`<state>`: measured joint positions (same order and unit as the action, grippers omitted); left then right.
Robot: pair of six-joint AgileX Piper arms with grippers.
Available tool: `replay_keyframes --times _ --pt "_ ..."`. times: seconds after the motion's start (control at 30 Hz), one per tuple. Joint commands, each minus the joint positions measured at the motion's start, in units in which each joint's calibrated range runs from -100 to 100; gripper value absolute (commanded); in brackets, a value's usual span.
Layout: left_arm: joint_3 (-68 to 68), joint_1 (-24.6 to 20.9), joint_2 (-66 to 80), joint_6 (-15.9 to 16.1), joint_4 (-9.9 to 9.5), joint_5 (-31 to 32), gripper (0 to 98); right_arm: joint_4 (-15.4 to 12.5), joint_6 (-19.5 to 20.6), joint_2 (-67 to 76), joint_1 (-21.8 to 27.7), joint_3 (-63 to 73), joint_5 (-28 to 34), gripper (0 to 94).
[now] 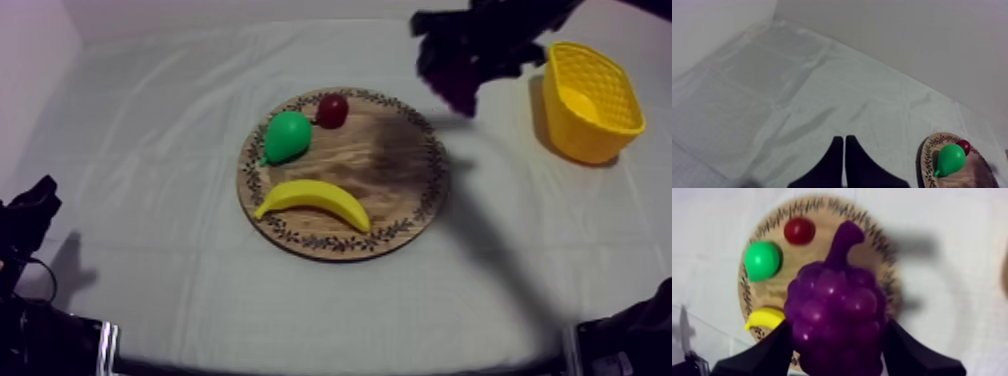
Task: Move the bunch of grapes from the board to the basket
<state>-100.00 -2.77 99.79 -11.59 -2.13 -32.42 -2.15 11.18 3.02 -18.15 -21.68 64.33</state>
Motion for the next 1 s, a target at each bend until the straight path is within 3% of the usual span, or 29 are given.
replay_keyframes --times 0.0,0.23,0.5,0.97 --pt "0.0 -0.02 -0.05 -0.01 0.0 0.01 0.1 -0.63 -1.65 8.81 4.13 0.22 1.2 38.2" --pt "0.0 -0.02 -0.05 -0.01 0.0 0.01 0.1 -2.33 -5.02 14.81 13.59 3.41 4.32 37.4" --pt "0.0 -0.02 -0.05 -0.01 0.0 0.01 0.1 -2.73 -7.47 12.84 22.05 5.63 2.56 36.9" --pt "0.0 -0.02 -0.05 -0.01 0.0 0.01 0.1 -1.34 -8.42 1.25 28.38 3.96 -4.76 38.7"
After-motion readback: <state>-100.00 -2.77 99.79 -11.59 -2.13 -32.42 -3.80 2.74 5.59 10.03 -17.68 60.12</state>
